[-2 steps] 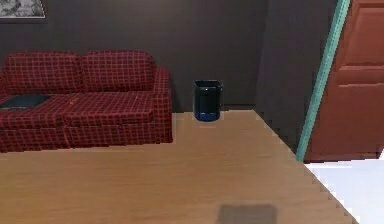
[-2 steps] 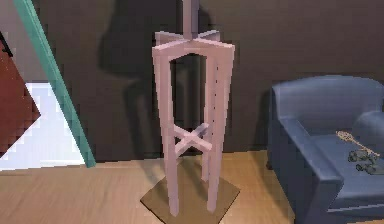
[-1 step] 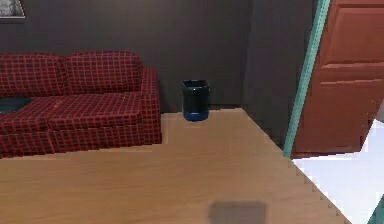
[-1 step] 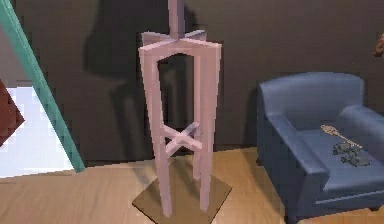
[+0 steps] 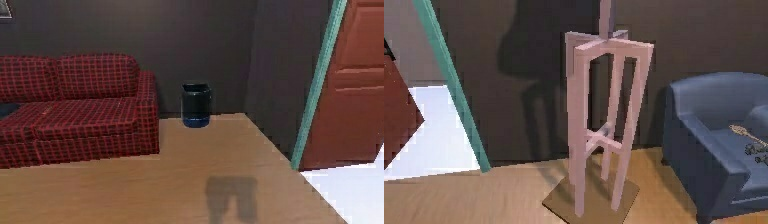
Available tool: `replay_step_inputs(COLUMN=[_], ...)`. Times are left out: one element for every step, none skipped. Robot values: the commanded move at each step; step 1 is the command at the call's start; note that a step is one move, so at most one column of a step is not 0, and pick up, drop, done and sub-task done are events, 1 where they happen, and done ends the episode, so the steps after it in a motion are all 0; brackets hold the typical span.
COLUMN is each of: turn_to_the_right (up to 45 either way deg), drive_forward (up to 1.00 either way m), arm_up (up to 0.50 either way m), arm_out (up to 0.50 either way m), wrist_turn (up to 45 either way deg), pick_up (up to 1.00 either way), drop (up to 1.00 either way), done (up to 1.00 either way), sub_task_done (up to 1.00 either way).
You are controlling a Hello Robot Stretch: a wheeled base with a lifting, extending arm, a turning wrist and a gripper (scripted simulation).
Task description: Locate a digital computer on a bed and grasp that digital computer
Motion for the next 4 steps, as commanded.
replay_step_inputs(turn_to_the_right=[21.0,0.0,9.0,0.0], drive_forward=[0.00,1.00,0.00,0.35], arm_up=[0.00,0.00,0.00,0.00], arm_out=[0.00,0.00,0.00,0.00], wrist_turn=[0.0,0.0,0.0,0.0], pick_up=[0.00,0.00,0.00,0.00], drop=[0.00,0.00,0.00,0.00], done=[0.00,0.00,0.00,0.00], sub_task_done=[0.00,0.00,0.00,0.00])
